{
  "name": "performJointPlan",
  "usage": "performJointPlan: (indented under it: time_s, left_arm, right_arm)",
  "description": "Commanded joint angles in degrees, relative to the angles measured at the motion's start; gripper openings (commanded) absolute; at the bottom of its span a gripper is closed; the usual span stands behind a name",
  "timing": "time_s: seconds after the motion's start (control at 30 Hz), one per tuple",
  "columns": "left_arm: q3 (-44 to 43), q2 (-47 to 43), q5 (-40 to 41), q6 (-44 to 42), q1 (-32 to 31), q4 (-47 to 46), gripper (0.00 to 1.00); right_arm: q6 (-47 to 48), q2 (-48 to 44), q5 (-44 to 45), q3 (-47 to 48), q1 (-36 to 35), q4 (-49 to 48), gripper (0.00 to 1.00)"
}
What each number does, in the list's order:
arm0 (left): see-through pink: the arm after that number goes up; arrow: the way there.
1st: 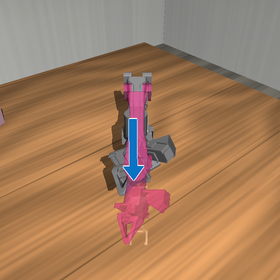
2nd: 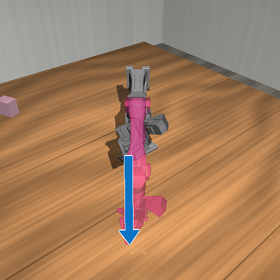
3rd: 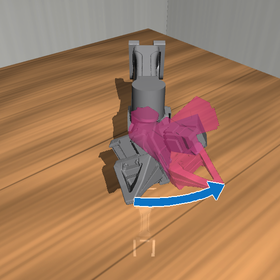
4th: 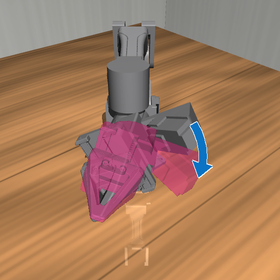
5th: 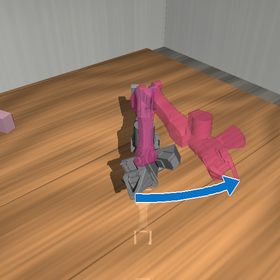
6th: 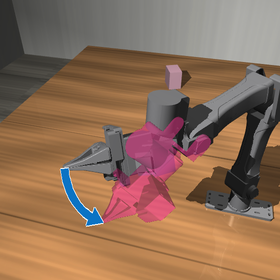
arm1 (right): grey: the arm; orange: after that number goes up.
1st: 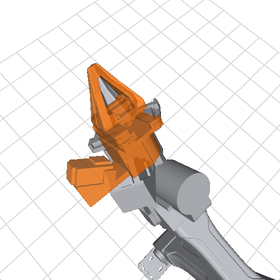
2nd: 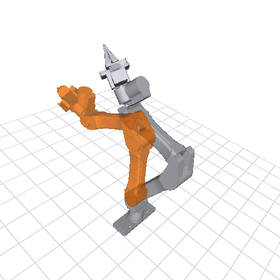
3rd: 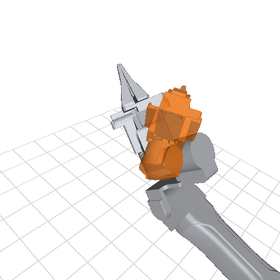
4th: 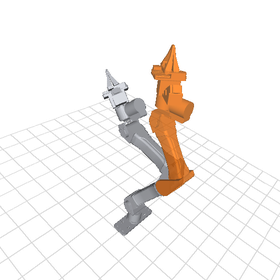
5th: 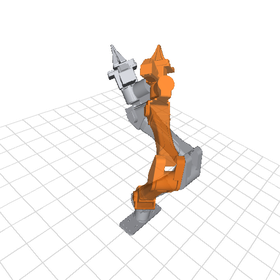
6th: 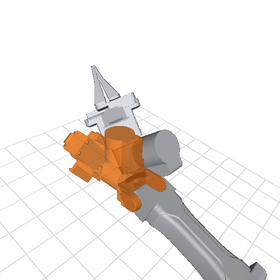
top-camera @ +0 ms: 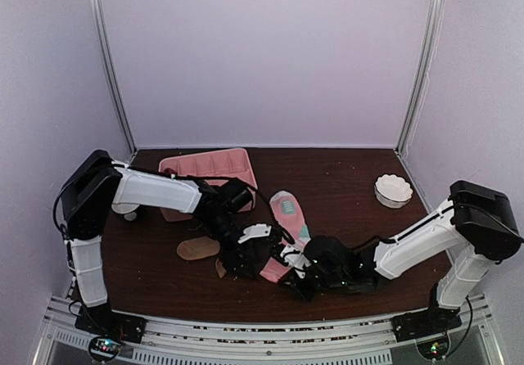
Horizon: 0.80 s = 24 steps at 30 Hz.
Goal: Roll the socks
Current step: Pick up the sock from the center of the board.
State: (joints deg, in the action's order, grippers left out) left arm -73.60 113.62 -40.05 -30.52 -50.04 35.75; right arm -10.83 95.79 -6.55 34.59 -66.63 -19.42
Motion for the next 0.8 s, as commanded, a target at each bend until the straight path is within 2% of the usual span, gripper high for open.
performJointPlan:
  time_s: [0.0,0.2,0.57,0.77]
  left_arm:
    - [5.4,-5.4,1.3,-3.7,-0.3,-7.7,0.7]
    - [10.7,-8.5,2.9,-8.5,-2.2,-11.8,0.69]
    - [11.9,-7.9,9.8,-11.8,-5.0,-23.2,0.64]
    - [9.1,-4.5,12.7,-15.2,-6.1,-20.8,0.55]
  right_arm:
    - [-9.9,1.1,-7.5,-1.8,3.7,3.9,0.0]
    - [-15.2,5.0,-15.6,0.3,7.6,5.8,0.0]
    - [-21.7,11.2,-24.5,-1.3,11.7,2.1,0.0]
    - [-22.1,11.8,-25.8,-3.2,12.6,0.0,0.0]
